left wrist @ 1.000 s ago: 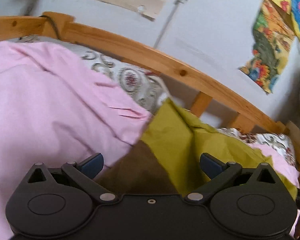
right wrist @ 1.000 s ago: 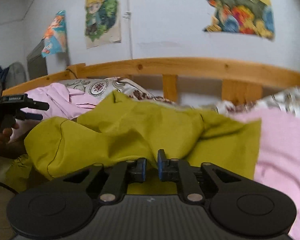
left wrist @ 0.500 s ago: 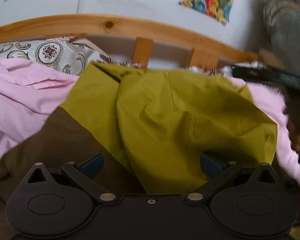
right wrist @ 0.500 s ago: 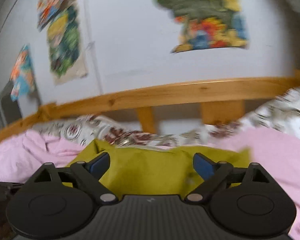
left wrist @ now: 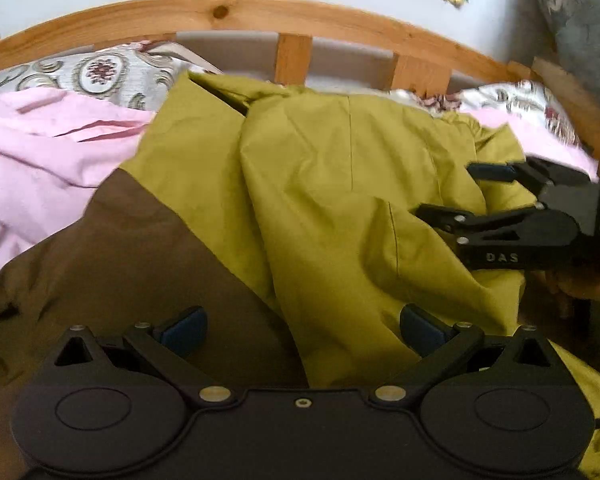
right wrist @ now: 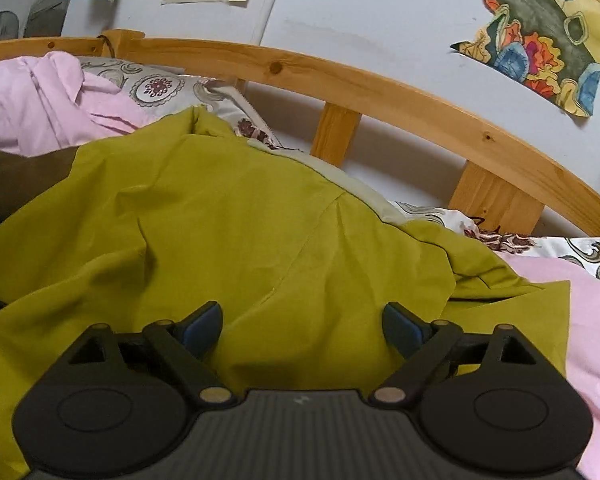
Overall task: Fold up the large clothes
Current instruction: 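Fold the held hood down onto the jacket body and release with the right tool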
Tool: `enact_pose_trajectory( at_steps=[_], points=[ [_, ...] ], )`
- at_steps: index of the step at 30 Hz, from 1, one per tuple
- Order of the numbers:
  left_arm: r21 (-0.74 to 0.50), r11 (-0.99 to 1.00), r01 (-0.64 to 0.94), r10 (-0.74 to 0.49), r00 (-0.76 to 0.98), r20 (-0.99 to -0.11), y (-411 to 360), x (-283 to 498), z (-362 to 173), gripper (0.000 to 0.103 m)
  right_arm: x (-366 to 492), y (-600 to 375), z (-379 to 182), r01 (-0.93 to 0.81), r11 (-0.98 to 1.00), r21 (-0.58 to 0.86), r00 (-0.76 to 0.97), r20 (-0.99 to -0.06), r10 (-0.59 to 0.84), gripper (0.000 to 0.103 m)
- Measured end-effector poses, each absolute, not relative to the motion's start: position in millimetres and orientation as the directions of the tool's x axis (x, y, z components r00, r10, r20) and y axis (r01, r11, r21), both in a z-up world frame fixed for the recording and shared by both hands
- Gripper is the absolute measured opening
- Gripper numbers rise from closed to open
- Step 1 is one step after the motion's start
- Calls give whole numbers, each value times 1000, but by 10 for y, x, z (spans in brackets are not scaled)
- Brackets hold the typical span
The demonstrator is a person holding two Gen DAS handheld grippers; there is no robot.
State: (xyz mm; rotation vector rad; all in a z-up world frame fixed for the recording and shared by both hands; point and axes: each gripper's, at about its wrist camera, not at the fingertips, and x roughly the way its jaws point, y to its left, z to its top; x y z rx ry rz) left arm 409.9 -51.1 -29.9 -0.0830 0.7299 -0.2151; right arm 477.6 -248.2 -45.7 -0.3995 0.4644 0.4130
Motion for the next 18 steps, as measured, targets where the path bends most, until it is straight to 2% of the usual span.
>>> enact_pose_trajectory(
  at_steps=[2, 5, 10, 13, 18],
  points=[
    [-167, 972, 168, -236, 734, -637, -467, 4030, -264, 102, 4671, -2537, -372, -455, 855, -250, 819, -494, 292, 90],
    [-143, 976, 164, -218, 717, -662, -459, 3971, -294, 102, 4512, -2645, -251, -458, 864, -208, 818, -480, 318, 91],
    [-134, 978, 162, -210, 704, -678, -465, 3865, -309, 102, 4376, -2635, -396, -472, 854, -221, 781, -554, 289, 91],
    [-146, 975, 170, -224, 713, -664, -445, 3742, -213, 102, 4275, -2715, -345, -448, 878, -171, 779, -557, 289, 91],
    [-170, 971, 169, -239, 726, -645, -409, 3447, -38, 102, 3837, -2860, -63, -440, 877, -195, 810, -508, 293, 102]
  ],
)
